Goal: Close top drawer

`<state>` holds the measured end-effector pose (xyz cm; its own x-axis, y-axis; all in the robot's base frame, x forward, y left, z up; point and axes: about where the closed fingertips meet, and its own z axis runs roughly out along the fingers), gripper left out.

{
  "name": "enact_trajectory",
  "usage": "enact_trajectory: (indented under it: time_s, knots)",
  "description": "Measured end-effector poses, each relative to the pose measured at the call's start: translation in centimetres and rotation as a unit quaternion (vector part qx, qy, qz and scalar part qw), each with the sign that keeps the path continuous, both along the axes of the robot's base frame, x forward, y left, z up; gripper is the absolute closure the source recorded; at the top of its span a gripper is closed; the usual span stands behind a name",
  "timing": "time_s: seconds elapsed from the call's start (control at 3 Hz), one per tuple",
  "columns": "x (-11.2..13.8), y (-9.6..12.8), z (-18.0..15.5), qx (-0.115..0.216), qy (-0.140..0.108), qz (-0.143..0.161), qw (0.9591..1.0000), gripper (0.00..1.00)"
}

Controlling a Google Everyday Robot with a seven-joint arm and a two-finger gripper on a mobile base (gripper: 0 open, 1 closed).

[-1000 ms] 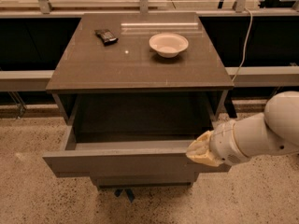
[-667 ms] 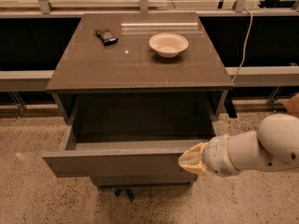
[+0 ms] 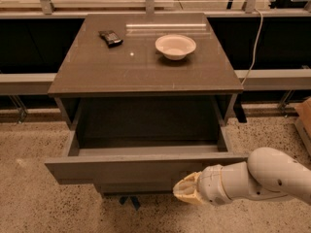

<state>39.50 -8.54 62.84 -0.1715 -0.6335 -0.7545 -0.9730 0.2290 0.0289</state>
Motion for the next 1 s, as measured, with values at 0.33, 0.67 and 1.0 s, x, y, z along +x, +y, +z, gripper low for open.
enact_trajectory:
  time_s: [0.33, 0.67, 1.0]
  knots:
    - [-0.4, 1.7, -3.8, 0.007, 0.026, 0.008, 0.9996, 1.00]
    - [0.8, 2.6, -5.5, -0.003, 0.028, -0.006, 0.9996, 1.00]
    - [3.3, 2.8, -6.0, -0.019, 0.015, -0.030, 0.9992, 1.00]
